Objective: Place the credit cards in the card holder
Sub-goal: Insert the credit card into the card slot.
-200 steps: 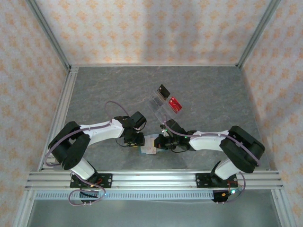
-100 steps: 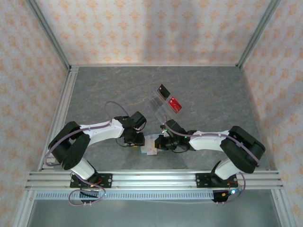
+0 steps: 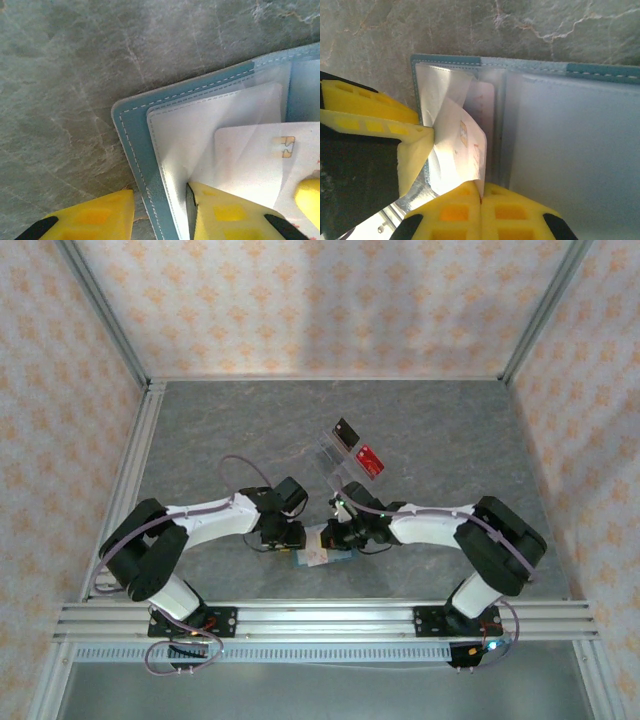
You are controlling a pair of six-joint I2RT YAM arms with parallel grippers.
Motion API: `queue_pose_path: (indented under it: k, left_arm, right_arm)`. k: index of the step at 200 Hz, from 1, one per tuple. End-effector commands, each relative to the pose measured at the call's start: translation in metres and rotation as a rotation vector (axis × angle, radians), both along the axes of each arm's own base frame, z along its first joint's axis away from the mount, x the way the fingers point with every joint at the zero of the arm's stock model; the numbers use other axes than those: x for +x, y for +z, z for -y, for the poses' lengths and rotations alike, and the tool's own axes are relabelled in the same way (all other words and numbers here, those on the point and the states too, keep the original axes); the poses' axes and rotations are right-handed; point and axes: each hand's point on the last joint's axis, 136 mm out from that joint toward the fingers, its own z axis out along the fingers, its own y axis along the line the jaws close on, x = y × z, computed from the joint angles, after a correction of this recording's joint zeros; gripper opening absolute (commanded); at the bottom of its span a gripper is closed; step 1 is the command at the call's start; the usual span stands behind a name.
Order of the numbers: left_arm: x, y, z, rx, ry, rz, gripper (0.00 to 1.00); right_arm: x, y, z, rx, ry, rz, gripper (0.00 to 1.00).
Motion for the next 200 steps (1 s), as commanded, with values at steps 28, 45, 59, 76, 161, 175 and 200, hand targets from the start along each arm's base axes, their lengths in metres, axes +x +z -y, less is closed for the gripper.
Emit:
queue_pose_path:
  k: [28,45,59,76,161,175,200]
  left_arm:
    - [-0.016,0.008,-0.010,0.011,0.006,-0.038,0.37]
    - [-0.012,0.016,-0.007,-0.010,0.016,-0.028,0.36]
    - [-0.010,0.018,-0.004,-0.025,0.025,-0.027,0.34]
    - [-0.007,0.018,0.000,-0.042,0.034,-0.029,0.27]
    - [-0.007,-0.001,-0.002,-0.008,0.038,-0.062,0.08]
    - [-0.009,-0.005,-0.004,0.001,0.035,-0.069,0.08]
    - [-0.011,-0.010,-0.005,0.008,0.035,-0.078,0.08]
  right_arm:
    - [-0.003,-0.024,0.027,-0.139,0.011,-0.043,0.00]
    - [0.000,-0.024,0.026,-0.139,0.012,-0.041,0.00]
    - [0.002,-0.025,0.024,-0.137,0.012,-0.041,0.00]
    - [0.004,-0.025,0.022,-0.137,0.012,-0.041,0.00]
    - [0.009,-0.023,0.021,-0.151,0.036,-0.030,0.00]
    - [0.009,-0.023,0.020,-0.153,0.042,-0.032,0.00]
    - [0.011,-0.023,0.017,-0.150,0.046,-0.034,0.00]
